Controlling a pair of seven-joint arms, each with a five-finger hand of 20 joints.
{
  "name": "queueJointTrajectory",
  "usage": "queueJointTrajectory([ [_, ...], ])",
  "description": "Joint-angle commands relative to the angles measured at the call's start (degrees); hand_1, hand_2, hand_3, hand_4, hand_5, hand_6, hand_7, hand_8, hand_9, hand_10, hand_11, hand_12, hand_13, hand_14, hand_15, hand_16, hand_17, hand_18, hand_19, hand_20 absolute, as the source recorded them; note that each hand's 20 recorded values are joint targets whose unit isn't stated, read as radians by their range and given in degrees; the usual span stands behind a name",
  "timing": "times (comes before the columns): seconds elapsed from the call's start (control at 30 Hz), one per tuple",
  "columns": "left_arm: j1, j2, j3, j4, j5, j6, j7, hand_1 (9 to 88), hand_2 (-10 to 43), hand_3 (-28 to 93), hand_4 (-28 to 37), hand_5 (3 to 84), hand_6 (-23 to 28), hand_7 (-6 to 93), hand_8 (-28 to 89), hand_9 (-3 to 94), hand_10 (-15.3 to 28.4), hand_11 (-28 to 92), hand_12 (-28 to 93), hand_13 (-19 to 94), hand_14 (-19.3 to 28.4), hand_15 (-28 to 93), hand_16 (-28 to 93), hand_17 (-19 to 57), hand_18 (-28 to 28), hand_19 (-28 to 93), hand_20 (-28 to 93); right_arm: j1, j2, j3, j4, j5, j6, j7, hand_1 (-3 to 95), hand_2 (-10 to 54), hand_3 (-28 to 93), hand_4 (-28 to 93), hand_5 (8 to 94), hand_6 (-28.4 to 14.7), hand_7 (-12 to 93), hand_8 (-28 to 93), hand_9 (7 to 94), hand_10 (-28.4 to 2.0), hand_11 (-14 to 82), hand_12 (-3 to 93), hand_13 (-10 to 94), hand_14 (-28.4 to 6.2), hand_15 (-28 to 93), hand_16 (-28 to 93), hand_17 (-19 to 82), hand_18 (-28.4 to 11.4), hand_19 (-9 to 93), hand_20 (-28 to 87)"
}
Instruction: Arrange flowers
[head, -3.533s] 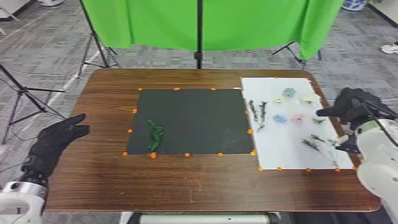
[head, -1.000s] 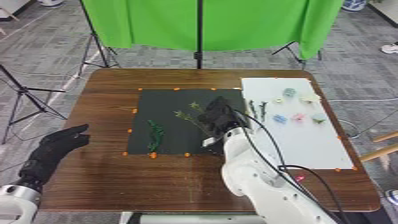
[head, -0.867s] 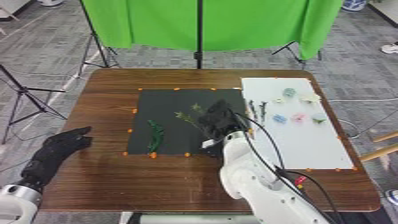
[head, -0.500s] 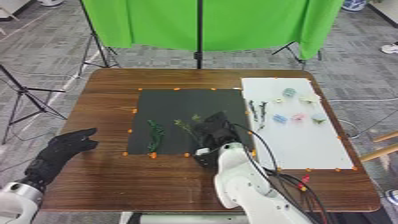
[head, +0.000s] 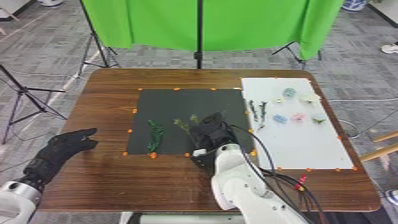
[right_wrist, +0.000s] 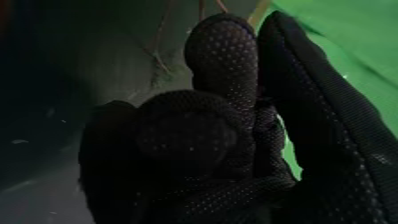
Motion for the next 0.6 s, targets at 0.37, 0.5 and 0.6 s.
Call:
queueJointTrajectory([
  [0.37, 0.2, -0.43, -0.22, 0.32, 0.36, -1.88, -1.71, 28.6, -4.1, 63, -18.2, 42.7, 6.2, 6.7, -4, 45.8, 15.1, 19, 14, 32, 19.5, 15, 4, 1.9, 15.2, 8, 17, -0.9, 0.7, -2.3, 0.3, -8.4, -2.8, -4.6, 45.2, -9.5, 56, -7, 75.9, -5.0, 36, 15, 93.7, -11.3, 37.5, 21.3, 94, -1.7, 61, 19, 75, -7.0, 91, 34],
  [0.5, -0.1, -0.29, -0.06, 0.4, 0.39, -2.14, -1.91, 28.7, -4.0, 63, -18.1, 42.7, 6.2, 6.6, -4, 45.7, 15.2, 19, 14, 32, 19.5, 15, 4, 1.8, 15.1, 8, 17, -1.0, 0.7, -2.6, 0.2, -9.2, -3.3, -4.9, 44.1, -9.5, 58, -8, 76.2, -5.0, 35, 14, 93.7, -11.6, 36.9, 21.2, 94, -1.9, 60, 19, 75, -7.2, 91, 33],
  [0.6, -0.1, -0.36, -0.16, 0.35, 0.4, -2.15, -1.98, 28.7, -4.1, 63, -18.1, 42.6, 6.1, 6.7, -4, 45.7, 15.1, 19, 14, 32, 19.5, 15, 4, 1.8, 15.2, 8, 17, -1.2, 0.6, -2.3, 0.3, -9.8, -3.3, -4.9, 44.0, -9.5, 58, -8, 76.1, -4.8, 35, 14, 93.7, -11.7, 36.5, 21.2, 94, -2.0, 60, 19, 74, -7.8, 91, 33],
])
